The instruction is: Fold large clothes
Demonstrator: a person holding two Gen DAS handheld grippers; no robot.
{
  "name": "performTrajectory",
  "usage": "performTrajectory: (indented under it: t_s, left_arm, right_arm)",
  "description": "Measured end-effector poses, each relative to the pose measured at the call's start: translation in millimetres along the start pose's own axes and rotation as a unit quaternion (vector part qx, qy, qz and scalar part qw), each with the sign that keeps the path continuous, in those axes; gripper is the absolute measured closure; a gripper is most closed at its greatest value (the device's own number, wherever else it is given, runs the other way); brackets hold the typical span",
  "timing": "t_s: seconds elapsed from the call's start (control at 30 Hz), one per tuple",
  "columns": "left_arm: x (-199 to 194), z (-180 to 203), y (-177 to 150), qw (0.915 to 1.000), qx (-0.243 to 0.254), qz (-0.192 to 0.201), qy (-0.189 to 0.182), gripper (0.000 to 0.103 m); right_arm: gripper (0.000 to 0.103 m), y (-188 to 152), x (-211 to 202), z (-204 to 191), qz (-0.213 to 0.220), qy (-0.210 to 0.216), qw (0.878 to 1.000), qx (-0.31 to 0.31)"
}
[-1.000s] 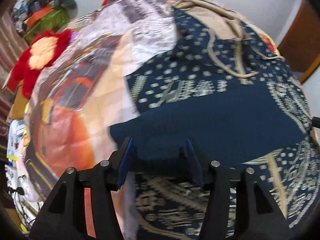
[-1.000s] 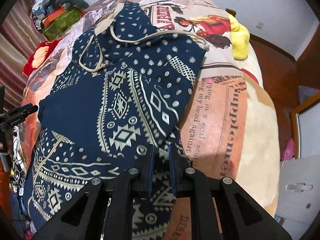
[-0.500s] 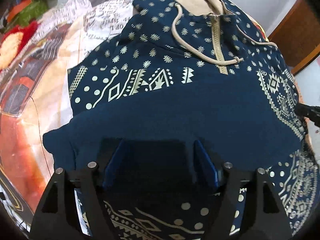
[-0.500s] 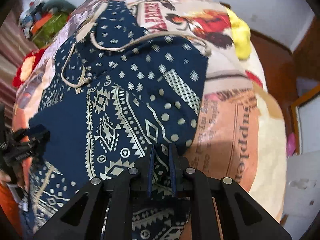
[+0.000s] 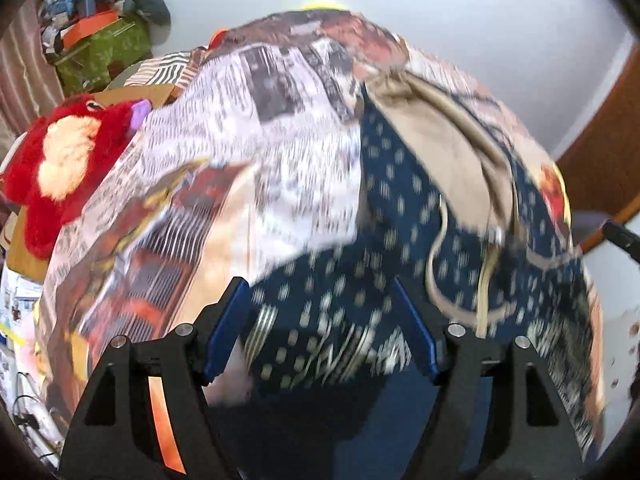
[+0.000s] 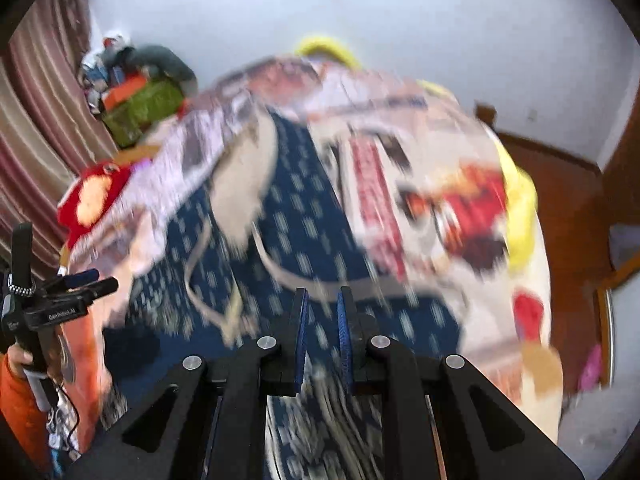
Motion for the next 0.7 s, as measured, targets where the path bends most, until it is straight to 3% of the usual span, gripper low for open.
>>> performTrajectory:
  t_s: [0.1, 0.2, 0.3, 0.47, 0.6, 0.7]
  left_arm:
    - [14, 6, 26, 0.9997, -0.014, 0.003, -0.018, 0.031]
    - [34, 12, 47, 0.9994, -0.019, 0.001, -0.028, 0.031]
    - [61, 18, 65, 0.9988, -0.028, -0.01, -0.039, 0.031]
    - [103, 26, 82, 0.998, -0.035, -0.029, -0.043, 0.031]
    - [137, 25, 88, 0.9956, -0.065, -0.04, -0.054, 0.031]
    - [144, 29, 90, 0.9972, -0.065, -0.014, -0.035, 0.036]
  right_arm:
    - [0.092, 32, 19, -18, 0.027, -0.008, 0.999, -0.026]
    - [0.092, 54, 47, -35, 0.016, -0.002, 0.999, -0.039]
    - [0.092, 72, 81, -45, -0.014, 0.026, 0.999, -0.022]
    - [0.092, 102, 123, -48, -0.011, 0.042, 0.999, 0.019]
    - [0.092, 111, 163, -45, -0.044, 0.027, 0.998, 0.04]
    - [0.092, 106, 180, -48, -0.056, 0.02, 0.998, 0.02]
Point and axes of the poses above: each gripper's, at about its wrist camera, not at the fingertips, and x roughly the way its jaws point, z to its right, y to its top, the point moved 4 cm from there along x, roughly the way its jaws point, and after that the axes turned 4 degrees about -y, right-handed, at the moved point
